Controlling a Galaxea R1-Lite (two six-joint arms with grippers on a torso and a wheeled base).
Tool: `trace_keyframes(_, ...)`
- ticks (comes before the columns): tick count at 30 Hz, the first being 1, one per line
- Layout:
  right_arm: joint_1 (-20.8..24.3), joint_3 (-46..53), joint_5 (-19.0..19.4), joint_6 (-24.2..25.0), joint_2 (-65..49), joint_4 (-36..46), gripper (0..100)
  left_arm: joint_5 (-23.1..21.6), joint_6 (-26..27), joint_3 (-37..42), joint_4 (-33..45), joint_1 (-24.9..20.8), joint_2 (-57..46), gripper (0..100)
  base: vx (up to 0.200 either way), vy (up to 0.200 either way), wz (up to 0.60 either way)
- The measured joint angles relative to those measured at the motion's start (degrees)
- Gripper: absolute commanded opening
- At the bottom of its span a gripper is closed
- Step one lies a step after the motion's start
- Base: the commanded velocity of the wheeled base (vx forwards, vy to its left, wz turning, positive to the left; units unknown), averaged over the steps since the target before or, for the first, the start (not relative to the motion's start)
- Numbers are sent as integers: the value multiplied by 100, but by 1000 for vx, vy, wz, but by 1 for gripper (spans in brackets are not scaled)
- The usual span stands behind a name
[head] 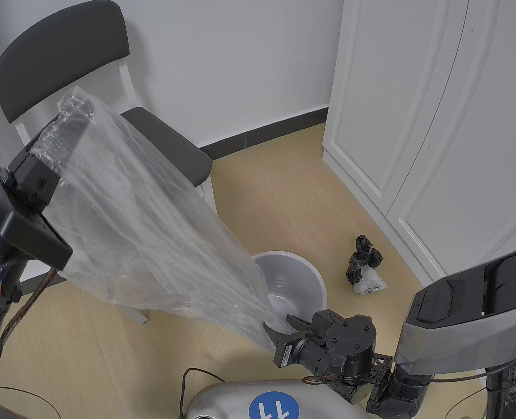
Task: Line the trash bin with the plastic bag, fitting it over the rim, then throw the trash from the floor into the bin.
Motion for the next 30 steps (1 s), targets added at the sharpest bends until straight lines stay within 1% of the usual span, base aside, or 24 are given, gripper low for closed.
trace_keyframes(4,5,6,34,68,-113,-2,0,-5,-15,9,-2,0,6,0,0,0,0)
trace_keyframes(11,-72,52,34,26,-522,2,0,-9,-158,24,22,0,63,0,0,0,0)
trace_keyframes(19,-595,63,45,-402,-1180,2,0,-6,-137,135,66,16,155,0,0,0,0)
trace_keyframes(24,-827,66,48,-607,-1712,13,0,5,145,355,66,234,385,0,0,0,0)
trace_keyframes(26,-894,56,55,-631,-1925,235,0,2,328,427,62,345,524,0,0,0,0)
trace_keyframes(28,-959,37,55,-642,-2126,589,0,2,610,479,55,424,678,0,0,0,0)
trace_keyframes(30,-1007,-7,55,-645,-2325,928,0,5,1106,525,51,482,850,0,0,0,0)
